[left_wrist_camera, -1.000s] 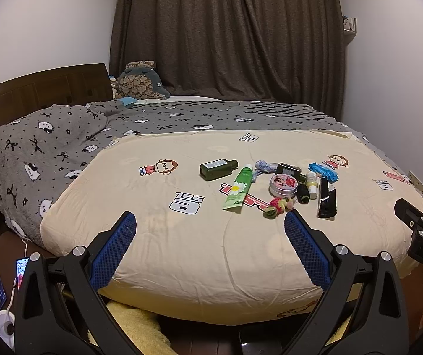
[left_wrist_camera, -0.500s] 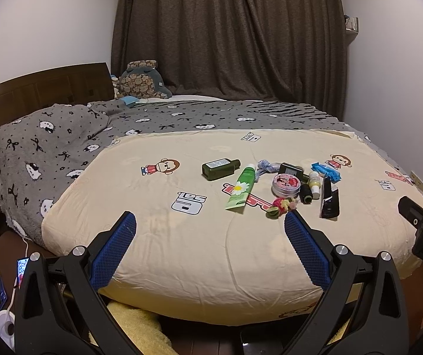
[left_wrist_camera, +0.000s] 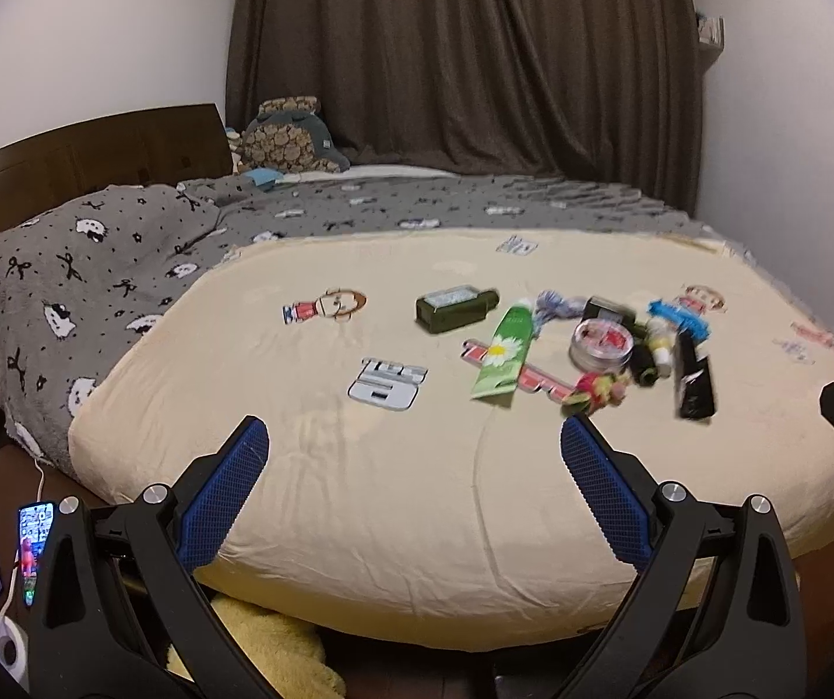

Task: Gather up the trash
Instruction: 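Grasp the green tube with the left tool while the right tool grasps the black packet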

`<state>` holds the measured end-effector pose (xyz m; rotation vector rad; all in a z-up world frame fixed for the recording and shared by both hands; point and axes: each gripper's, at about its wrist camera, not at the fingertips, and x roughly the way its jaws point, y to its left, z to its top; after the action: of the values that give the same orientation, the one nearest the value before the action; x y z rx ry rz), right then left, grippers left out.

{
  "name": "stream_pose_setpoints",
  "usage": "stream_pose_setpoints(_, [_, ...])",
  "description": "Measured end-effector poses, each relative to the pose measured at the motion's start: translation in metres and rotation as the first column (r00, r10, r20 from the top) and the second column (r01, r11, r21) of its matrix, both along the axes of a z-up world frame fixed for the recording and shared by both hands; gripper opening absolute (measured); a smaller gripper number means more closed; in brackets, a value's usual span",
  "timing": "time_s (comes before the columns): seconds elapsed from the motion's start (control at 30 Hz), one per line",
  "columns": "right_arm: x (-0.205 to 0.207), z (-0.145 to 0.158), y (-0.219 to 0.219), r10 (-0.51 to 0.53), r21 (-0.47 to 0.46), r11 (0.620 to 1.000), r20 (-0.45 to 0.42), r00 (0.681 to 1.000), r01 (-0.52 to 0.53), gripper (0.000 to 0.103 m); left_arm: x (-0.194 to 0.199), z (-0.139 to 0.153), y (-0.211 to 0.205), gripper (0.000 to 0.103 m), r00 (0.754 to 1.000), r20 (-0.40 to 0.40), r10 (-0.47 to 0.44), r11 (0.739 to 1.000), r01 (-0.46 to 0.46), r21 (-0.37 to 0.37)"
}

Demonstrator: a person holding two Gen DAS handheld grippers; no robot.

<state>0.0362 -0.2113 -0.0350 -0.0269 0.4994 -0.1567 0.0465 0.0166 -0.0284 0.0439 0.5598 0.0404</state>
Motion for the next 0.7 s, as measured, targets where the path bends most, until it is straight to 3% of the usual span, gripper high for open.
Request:
stream_pose_setpoints(0.37, [0.051,-0.058,-0.019,-0.032,0.081,0.996,-0.145,0.989,0.044,0.100,0.051,-0.049,-0.005,0.095,0.990,-0.122,-0.069,0.998,0.068,-0.015])
stream_pose_setpoints(0.7, [0.120,-0.070,-0.035,-0.027,0.209,0.976,-0.185,0.982,0.066,0.098,0.128,-0.060,-0.021,0.095,0.977,-0.156,-0.142,0.990,0.140,-0.027])
